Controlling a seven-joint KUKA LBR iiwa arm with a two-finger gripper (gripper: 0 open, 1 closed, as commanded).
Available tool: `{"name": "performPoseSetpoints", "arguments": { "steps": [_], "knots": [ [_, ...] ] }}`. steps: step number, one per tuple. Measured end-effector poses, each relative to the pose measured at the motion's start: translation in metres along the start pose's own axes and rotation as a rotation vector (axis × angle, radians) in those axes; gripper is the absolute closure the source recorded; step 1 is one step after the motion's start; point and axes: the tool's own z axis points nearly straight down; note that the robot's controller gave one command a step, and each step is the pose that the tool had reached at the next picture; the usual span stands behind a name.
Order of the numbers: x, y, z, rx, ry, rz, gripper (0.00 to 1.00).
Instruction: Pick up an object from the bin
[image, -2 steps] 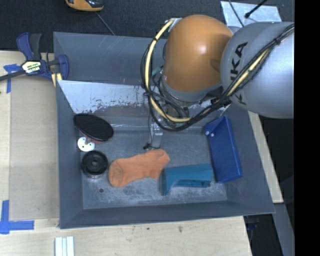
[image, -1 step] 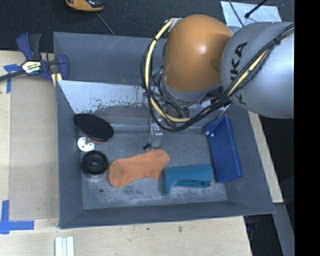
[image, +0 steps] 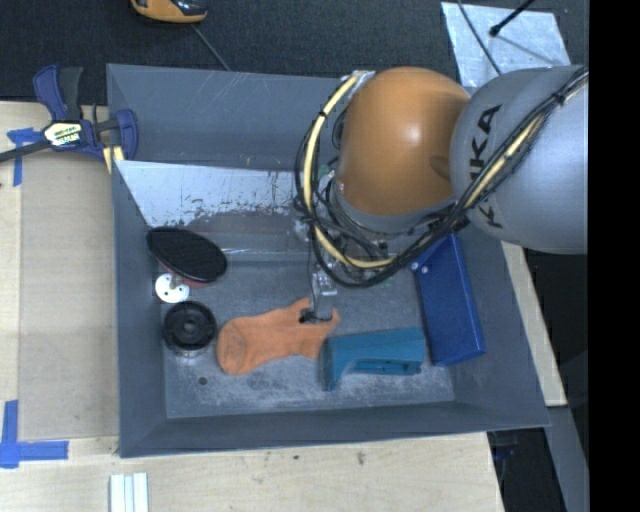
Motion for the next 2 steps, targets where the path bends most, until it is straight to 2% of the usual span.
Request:
{"name": "performPoseSetpoints", "arguments": {
  "steps": [1,2],
  "knots": [
    [0.011,-0.008,0.053,0.001,0.001,-0.028,0.0],
    [0.04,-0.009,0.076,0.001,0.006,-0.077,1.0]
  ]
}}
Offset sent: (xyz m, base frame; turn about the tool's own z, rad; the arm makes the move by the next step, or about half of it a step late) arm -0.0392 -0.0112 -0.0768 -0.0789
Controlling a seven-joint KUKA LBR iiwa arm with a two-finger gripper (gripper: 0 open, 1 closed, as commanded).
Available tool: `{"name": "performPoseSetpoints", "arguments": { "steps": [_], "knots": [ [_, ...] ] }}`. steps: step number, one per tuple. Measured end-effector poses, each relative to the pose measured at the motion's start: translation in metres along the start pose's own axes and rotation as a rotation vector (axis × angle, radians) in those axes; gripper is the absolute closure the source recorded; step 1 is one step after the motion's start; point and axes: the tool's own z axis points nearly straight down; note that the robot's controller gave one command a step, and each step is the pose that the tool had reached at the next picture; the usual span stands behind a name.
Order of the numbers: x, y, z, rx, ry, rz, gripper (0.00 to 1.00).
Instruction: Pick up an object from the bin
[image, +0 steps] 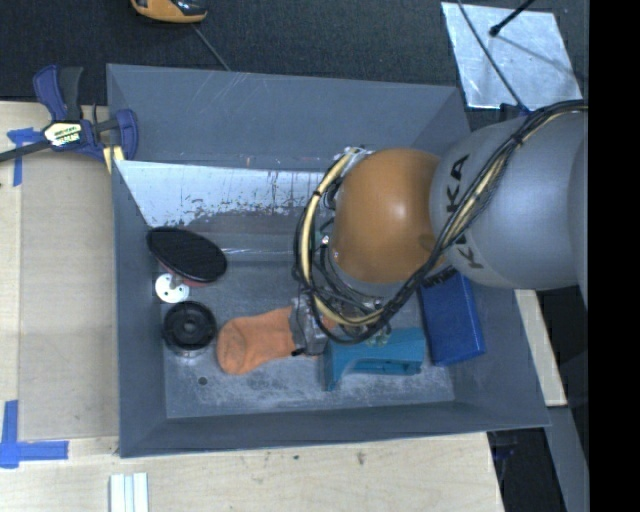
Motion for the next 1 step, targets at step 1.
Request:
{"name": "performPoseSetpoints", "arguments": {
  "steps": [1],
  "knots": [
    [0.0,-0.0001,0.0,0.0,0.0,0.001,0.0]
  ]
}}
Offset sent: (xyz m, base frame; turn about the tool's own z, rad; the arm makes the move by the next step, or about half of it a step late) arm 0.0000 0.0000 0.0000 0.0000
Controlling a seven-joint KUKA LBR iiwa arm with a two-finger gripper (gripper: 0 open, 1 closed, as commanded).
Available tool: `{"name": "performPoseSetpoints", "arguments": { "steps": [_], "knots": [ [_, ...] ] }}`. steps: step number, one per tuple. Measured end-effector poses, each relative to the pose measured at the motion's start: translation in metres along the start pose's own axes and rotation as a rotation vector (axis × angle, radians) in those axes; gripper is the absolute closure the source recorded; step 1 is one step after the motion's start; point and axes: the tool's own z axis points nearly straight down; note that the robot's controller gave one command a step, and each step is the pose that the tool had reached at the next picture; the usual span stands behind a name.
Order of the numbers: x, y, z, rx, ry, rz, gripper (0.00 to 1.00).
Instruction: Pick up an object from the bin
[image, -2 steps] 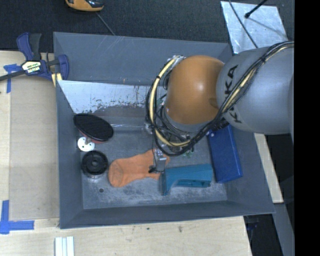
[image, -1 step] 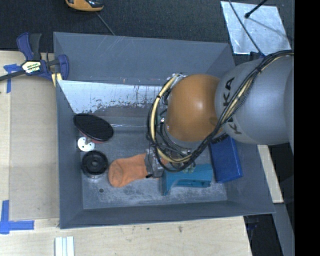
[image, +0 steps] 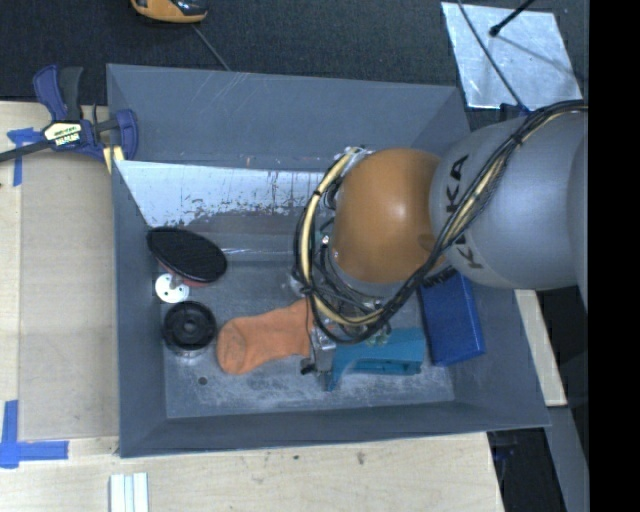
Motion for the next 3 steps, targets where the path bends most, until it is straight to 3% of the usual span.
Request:
{"name": "performPoseSetpoints", "arguments": {
  "steps": [1,2,3],
  "knots": [
    [0.0,0.0,0.0,0.0,0.0,0.0,0.0],
    [-0.019,-0.017,0.074,0.0,-0.001,-0.153,1.0],
    [-0.019,-0.017,0.074,0.0,-0.001,-0.153,1.0]
  ]
}}
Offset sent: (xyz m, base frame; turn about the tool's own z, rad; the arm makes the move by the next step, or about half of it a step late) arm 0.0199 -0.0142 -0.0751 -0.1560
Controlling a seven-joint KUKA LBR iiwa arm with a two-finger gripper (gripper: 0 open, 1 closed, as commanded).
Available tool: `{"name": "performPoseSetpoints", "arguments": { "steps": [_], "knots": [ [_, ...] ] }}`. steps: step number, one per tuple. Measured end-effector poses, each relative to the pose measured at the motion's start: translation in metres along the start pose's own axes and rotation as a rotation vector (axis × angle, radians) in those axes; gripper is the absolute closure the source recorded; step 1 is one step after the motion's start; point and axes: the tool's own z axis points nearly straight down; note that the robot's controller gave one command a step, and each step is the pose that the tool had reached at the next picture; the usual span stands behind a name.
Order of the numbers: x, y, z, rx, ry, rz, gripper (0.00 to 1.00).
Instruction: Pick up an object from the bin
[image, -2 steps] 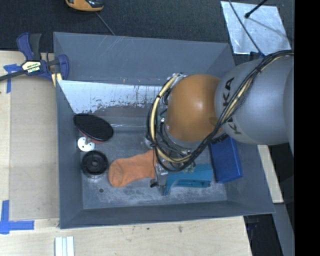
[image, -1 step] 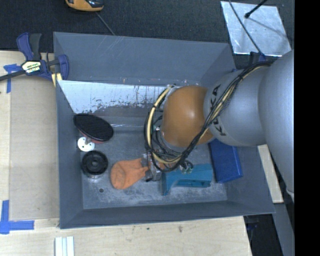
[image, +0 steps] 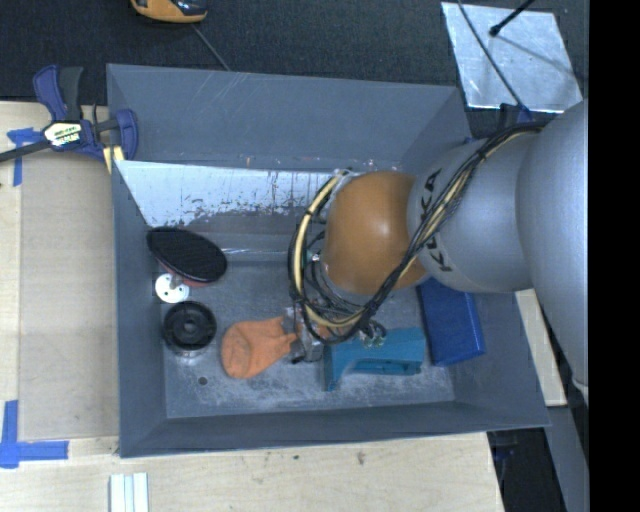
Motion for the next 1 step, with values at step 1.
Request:
{"name": "performPoseSetpoints", "arguments": {
  "steps": [1],
  "knots": [
    [-0.0064,-0.0201,-0.1441,0.001,-0.004,0.001,1.0]
  ]
}}
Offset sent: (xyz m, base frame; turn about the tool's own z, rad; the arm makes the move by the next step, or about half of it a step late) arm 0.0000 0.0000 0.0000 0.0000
